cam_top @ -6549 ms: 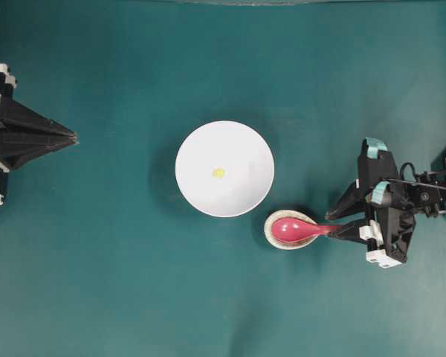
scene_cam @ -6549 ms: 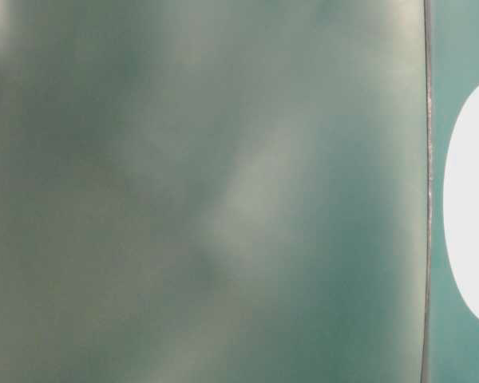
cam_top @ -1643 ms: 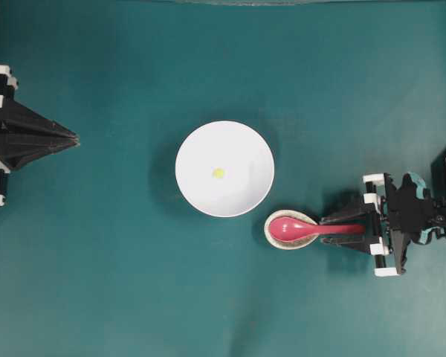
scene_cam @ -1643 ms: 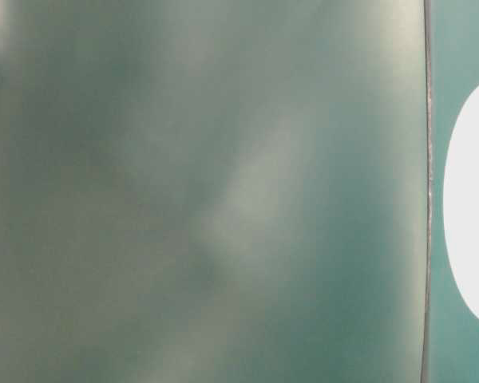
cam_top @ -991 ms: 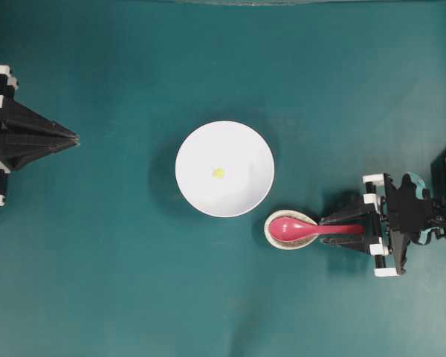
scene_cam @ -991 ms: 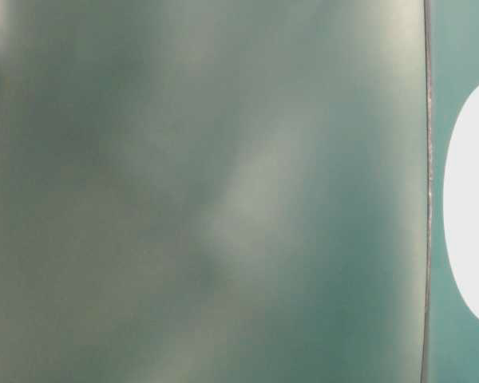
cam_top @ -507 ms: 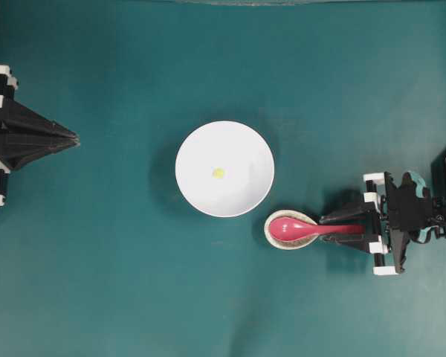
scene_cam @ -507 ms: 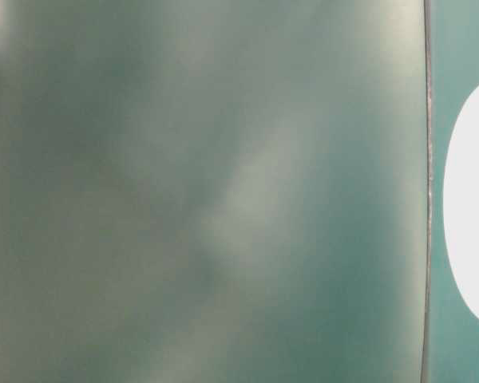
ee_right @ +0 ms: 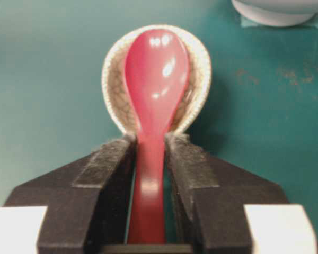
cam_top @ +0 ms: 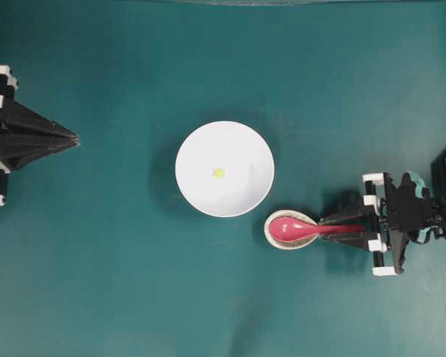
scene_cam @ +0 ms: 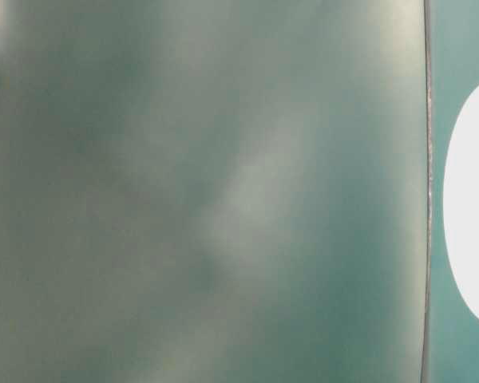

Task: Scoop the yellow hexagonal prism block from the bowl with a spoon using the right arm.
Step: 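Close the right gripper on the pink spoon handle, then lift the pink spoon out of the rest and move it toward the bowl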

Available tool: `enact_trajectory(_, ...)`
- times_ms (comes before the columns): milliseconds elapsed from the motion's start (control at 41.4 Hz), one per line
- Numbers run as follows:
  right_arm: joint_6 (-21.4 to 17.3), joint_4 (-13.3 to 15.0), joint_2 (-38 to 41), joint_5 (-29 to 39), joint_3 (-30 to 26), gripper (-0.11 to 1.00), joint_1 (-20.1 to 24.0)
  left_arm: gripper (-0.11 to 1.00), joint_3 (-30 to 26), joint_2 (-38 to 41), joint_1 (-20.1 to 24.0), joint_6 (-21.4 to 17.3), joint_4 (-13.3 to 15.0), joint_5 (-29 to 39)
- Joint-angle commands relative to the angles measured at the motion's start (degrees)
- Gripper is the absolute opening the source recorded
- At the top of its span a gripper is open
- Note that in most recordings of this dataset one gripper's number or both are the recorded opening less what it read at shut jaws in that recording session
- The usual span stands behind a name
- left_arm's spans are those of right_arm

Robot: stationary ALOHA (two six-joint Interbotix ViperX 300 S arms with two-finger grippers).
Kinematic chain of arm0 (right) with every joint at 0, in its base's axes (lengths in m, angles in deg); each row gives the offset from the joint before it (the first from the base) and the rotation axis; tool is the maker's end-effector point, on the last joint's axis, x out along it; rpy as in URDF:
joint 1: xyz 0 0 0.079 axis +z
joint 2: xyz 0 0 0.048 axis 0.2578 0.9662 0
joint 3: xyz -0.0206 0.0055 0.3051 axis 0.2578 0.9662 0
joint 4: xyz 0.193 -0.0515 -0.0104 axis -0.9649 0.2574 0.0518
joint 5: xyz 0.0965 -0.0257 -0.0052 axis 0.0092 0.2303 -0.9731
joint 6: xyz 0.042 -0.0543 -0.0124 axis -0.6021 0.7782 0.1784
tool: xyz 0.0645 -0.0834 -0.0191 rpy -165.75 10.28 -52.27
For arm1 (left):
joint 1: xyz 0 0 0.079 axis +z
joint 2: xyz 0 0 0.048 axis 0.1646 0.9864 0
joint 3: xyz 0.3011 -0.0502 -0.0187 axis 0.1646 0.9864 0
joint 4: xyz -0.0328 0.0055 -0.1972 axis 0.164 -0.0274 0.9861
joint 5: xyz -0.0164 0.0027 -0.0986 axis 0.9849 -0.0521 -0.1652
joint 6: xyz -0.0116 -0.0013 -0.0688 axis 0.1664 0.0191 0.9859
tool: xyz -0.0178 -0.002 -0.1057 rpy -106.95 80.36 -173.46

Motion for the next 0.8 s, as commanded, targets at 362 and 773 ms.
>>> enact_trajectory(362, 0.5, -0.3, -3.1, -0.2, -0.3, 0.25, 0.3, 0.11, -1.3, 0.5, -0.1, 0.1, 0.0, -0.1)
enact_trajectory(773, 10.1, -0.2, -18.0, 10.4, -0.8, 0.25, -3.2, 0.11, -1.3, 0.2, -0.1, -0.4, 0.0, -0.1)
